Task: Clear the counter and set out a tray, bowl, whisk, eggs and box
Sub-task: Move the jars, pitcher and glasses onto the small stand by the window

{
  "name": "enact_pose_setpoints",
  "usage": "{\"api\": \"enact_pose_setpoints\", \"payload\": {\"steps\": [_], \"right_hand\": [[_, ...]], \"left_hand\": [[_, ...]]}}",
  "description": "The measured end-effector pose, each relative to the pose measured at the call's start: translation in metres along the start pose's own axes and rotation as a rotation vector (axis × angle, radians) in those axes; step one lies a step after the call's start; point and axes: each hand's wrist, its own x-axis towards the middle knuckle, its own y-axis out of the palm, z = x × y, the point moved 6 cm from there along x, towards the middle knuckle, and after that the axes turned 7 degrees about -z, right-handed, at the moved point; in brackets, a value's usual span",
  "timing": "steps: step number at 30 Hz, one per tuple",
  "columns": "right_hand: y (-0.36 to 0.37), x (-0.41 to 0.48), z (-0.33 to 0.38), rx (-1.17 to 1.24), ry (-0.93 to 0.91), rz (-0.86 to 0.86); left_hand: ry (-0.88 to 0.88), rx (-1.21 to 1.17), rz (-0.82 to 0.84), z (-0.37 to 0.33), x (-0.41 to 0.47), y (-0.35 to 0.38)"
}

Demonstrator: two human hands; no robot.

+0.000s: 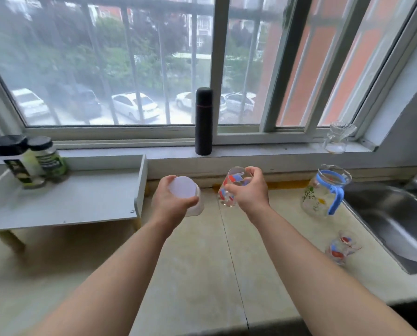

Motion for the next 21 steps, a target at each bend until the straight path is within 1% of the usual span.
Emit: {"api": "enact_pose_setpoints", "payload": {"steps": [4, 10, 14, 21], "right_hand": [[0.036, -0.019, 0.032, 0.046, -0.039, 0.066], [0.101, -0.039, 0.071, 0.084, -0.087, 0.153], [0.145, -0.048, 0.089, 0.126, -0.078, 0.228], [0.217, -0.049, 0.114, 0.111, -0.024, 0.272]], "left_hand": [[-0.003, 0.024, -0.118, -0.006, 0.01, -0.056], [-0.044, 0.074, -0.226, 0.004, 0.039, -0.133], [-0.08, 0.091, -0.244, 0.018, 0.064, -0.17], [-0.118, 0.069, -0.222, 0.048, 0.124, -0.215]]}}
